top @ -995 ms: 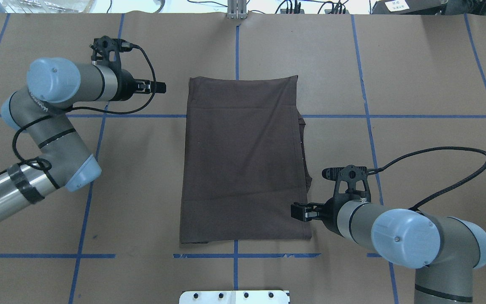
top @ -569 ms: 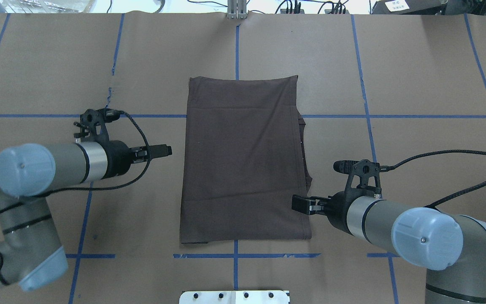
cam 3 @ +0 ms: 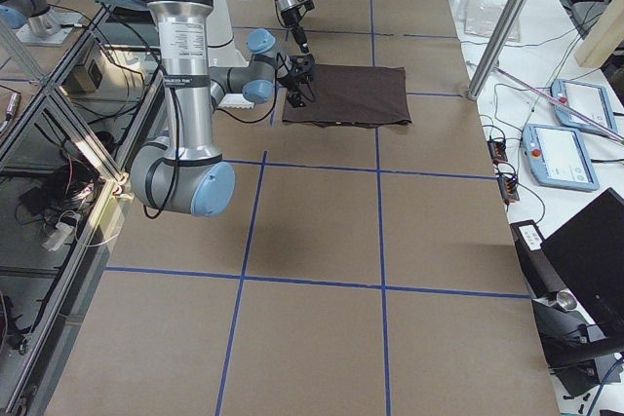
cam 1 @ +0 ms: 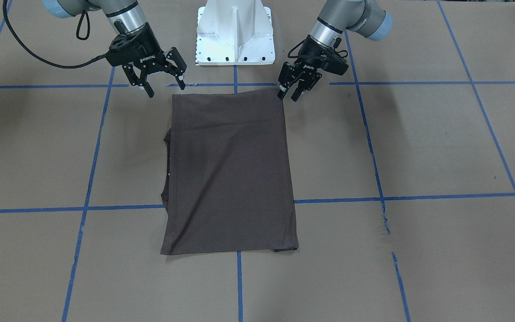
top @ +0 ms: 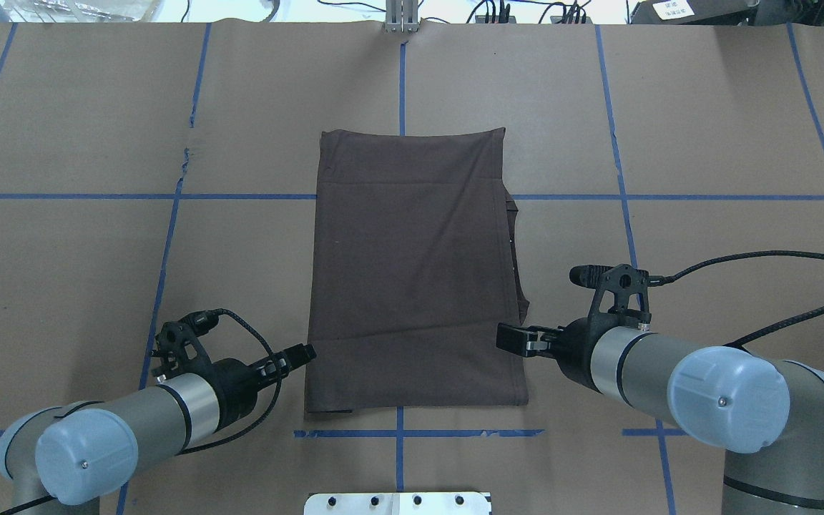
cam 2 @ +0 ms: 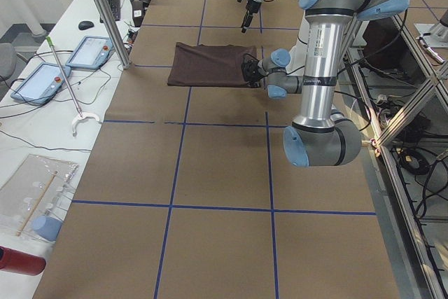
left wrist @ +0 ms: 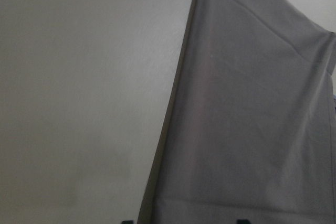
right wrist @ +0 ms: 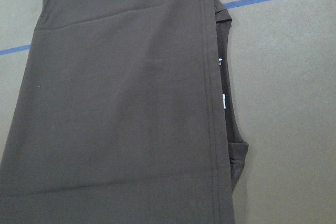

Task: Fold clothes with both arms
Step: 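Align both grippers at the two shirt corners nearest the robot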

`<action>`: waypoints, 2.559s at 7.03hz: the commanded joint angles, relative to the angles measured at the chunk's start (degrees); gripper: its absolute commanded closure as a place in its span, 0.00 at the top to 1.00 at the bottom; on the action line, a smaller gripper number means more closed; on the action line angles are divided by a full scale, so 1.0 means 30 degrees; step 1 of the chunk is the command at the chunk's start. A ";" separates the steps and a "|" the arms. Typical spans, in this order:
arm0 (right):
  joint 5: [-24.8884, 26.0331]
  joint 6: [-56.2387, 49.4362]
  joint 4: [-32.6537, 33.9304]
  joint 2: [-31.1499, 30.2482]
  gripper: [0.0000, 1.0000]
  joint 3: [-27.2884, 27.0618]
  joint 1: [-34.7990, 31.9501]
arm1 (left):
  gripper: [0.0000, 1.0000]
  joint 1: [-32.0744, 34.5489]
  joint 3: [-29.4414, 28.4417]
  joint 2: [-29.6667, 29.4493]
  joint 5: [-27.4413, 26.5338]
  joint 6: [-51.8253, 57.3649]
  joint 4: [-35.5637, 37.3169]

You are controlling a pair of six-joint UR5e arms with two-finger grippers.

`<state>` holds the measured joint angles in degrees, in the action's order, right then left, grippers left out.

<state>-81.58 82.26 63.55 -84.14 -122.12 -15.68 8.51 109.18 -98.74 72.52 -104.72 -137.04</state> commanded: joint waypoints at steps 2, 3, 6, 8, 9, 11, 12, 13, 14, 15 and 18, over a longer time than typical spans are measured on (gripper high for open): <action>0.0005 0.0001 0.0000 0.0011 1.00 -0.0014 -0.0047 | 0.62 -0.0463 -0.1435 -0.1125 -0.0443 -0.0835 0.0007; 0.0005 0.0001 0.0000 0.0011 1.00 -0.0015 -0.0076 | 0.62 -0.0463 -0.1675 -0.1305 -0.0414 -0.0835 0.0006; 0.0005 0.0001 0.0000 0.0011 1.00 -0.0015 -0.0105 | 0.62 -0.0785 -0.1677 -0.1102 -0.0443 -0.0835 0.0036; 0.0005 0.0001 0.0000 0.0011 1.00 -0.0015 -0.0105 | 0.62 -0.1018 -0.1648 -0.1217 -0.0443 -0.0893 0.0007; 0.0005 0.0001 0.0000 0.0011 1.00 -0.0015 -0.0105 | 0.62 -0.1194 -0.1619 -0.1306 -0.0443 -0.0894 0.0006; 0.0005 0.0001 0.0000 -0.0018 1.00 0.0014 -0.0105 | 0.62 -0.1604 -0.1648 -0.1481 -0.0472 -0.0894 0.0006; 0.0005 0.0001 0.0000 -0.0018 1.00 0.0015 -0.0105 | 0.62 -0.1751 -0.1648 -0.1511 -0.0472 -0.0923 0.0006; 0.0005 0.0001 0.0000 -0.0018 1.00 0.0015 -0.0105 | 0.60 -0.1810 -0.1648 -0.1627 -0.0588 -0.0923 0.0006; 0.0005 0.0001 0.0000 0.0011 1.00 0.0015 -0.0105 | 0.47 -0.1811 -0.1590 -0.1629 -0.0705 -0.0894 0.0006; 0.0005 0.0001 0.0000 0.0011 1.00 0.0015 -0.0105 | 0.44 -0.1811 -0.1589 -0.1600 -0.0735 -0.0894 0.0006; 0.0034 0.0001 0.0000 -0.0047 1.00 0.0015 -0.0105 | 0.47 -0.1782 -0.1677 -0.1366 -0.0736 -0.0894 0.0006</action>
<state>-81.50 82.26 63.54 -84.21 -122.04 -16.00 3.12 104.23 -103.09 70.32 -107.40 -137.02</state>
